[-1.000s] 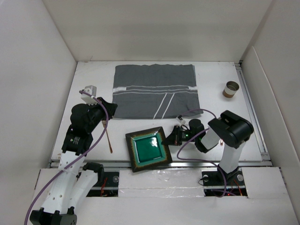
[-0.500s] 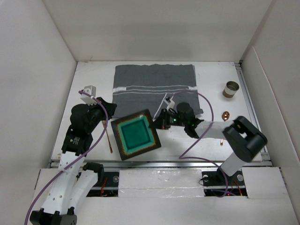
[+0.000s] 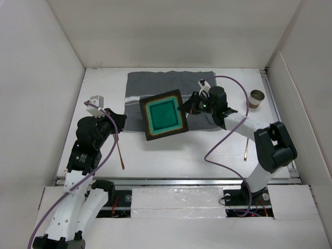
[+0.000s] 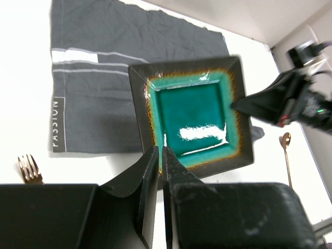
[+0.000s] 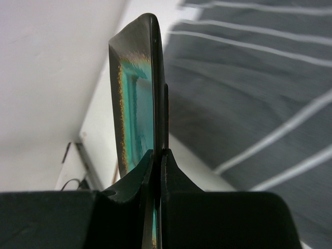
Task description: Set the dinner table for one person
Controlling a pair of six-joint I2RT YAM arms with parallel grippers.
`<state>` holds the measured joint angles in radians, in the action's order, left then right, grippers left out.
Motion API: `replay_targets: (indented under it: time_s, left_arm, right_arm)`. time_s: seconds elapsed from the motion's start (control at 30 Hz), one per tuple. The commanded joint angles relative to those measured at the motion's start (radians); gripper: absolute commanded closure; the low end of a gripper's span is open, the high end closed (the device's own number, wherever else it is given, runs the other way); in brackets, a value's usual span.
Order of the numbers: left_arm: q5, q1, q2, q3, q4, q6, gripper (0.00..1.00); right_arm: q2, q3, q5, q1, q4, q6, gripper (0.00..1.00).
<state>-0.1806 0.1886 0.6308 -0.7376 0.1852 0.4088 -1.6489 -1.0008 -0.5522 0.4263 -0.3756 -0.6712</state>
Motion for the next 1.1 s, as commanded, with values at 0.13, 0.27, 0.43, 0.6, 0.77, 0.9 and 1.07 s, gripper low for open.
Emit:
replay_targets:
  time_s: [0.13, 0.27, 0.43, 0.6, 0.77, 0.9, 1.07]
  left_arm:
    - [0.036, 0.003, -0.014, -0.052, -0.02, 0.001, 0.9]
    - [0.004, 0.003, -0.017, -0.049, -0.042, 0.001, 0.62]
    - [0.004, 0.003, -0.014, -0.045, -0.046, 0.001, 0.62]
    - [0.01, 0.003, -0.016, -0.046, -0.041, -0.001, 0.63]
    - [0.016, 0.003, -0.016, -0.045, -0.039, -0.002, 0.63]
    - [0.012, 0.003, -0.02, -0.042, -0.039, -0.002, 0.63]
    - [0.013, 0.003, -0.017, -0.04, -0.038, -0.002, 0.63]
  right_arm:
    - [-0.116, -0.202, -0.064, -0.055, -0.232, -0.213, 1.0]
    - [-0.221, -0.292, -0.049, -0.064, -0.261, -0.269, 1.0]
    - [-0.314, -0.364, -0.066, -0.113, -0.295, -0.35, 1.0]
    - [-0.4, -0.47, -0.089, -0.145, -0.252, -0.364, 1.0]
    - [-0.431, -0.522, -0.109, -0.169, -0.155, -0.326, 1.0]
    - [-0.477, -0.571, -0.144, -0.189, -0.105, -0.303, 1.0]
    - [-0.535, -0.631, -0.172, -0.189, -0.06, -0.281, 1.0]
